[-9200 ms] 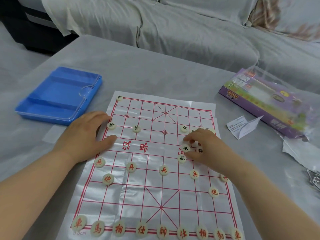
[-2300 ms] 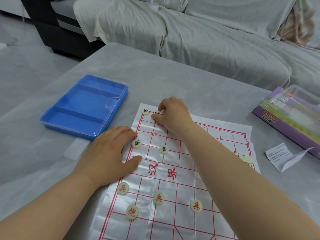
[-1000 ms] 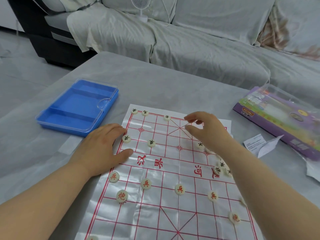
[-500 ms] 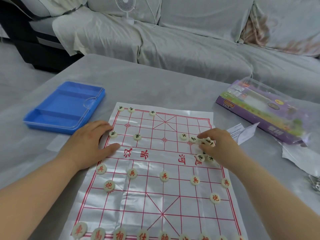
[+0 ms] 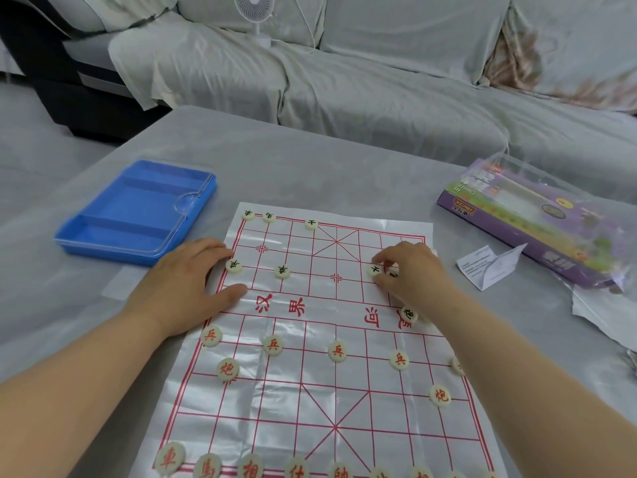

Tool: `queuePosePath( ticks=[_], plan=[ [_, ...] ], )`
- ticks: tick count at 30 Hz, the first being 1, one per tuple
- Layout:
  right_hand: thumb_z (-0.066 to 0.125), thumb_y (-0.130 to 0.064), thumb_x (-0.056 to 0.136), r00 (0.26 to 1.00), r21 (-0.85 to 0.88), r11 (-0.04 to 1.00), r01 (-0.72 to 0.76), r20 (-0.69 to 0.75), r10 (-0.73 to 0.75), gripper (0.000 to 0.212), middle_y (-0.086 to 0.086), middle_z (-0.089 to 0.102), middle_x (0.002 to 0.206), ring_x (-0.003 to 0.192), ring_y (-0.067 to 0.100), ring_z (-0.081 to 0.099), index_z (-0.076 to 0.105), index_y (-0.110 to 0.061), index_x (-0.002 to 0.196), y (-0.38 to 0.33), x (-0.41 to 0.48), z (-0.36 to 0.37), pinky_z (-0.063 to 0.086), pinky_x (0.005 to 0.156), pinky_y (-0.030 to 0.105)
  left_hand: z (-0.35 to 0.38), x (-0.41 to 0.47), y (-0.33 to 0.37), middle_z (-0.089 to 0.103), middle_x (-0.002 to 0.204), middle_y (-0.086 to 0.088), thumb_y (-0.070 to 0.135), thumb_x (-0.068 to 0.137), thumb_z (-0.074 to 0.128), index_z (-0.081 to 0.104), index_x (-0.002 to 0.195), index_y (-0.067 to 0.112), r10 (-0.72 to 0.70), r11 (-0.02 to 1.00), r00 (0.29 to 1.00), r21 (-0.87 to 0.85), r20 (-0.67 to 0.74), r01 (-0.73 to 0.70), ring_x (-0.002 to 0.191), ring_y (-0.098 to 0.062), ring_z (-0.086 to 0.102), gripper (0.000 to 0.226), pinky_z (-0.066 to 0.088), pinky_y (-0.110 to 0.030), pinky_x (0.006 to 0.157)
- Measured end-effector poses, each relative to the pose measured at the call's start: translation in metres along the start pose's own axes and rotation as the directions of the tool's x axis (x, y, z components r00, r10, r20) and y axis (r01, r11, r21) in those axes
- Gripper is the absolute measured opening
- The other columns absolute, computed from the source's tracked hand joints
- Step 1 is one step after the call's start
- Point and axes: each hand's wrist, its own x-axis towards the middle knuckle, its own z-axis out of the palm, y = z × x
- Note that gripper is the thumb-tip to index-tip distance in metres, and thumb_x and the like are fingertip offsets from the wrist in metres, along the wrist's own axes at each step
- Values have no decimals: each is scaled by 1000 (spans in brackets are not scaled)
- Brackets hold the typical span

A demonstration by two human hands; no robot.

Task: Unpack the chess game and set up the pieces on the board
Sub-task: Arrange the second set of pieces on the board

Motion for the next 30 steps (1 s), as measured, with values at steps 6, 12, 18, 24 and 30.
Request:
queuePosePath(
  ticks=[6,12,18,24,30],
  plan=[
    [57,-28,87,999,-35,999,39,21,-38,28,1,59,117,114,20,42,60,-21,115,-5,8,-4,36,95,30,1,0,-2,33,143,8,53,80,53,33,137,27,14,1000,1000,-17,-21,-15,130,-11,32,66,29,-29,106],
    [56,-33,87,982,38,981,188,-7,-188,29,-2,61,114,111,16,43,61,-20,113,-31,8,4,34,92,26,2,0,-3,32,143,9,54,80,52,32,137,28,19,1000,999,-20,-28,-19,130,-11,32,66,29,-28,106],
    [52,-22,90,971,27,971,238,-17,-237,29,0,58,118,112,20,43,58,-22,119,-41,13,13,34,94,27,2,0,-4,31,144,9,55,80,52,32,137,28,24,1000,999,-19,-27,-24,131,-11,30,67,28,-29,107],
    [61,-29,84,983,166,971,172,40,-180,40,0,56,120,112,19,46,55,-20,122,-34,15,12,39,99,30,2,1,-5,31,143,10,55,80,51,32,137,28,30,999,999,-20,-32,-31,130,-10,31,66,28,-27,106],
    [57,-33,86,970,-21,969,245,2,-245,32,0,57,115,108,18,47,59,-19,114,-39,22,12,37,92,27,1,1,-5,33,143,9,54,80,52,33,137,28,28,999,999,-22,-30,-29,129,-11,32,66,29,-28,106]
  ],
)
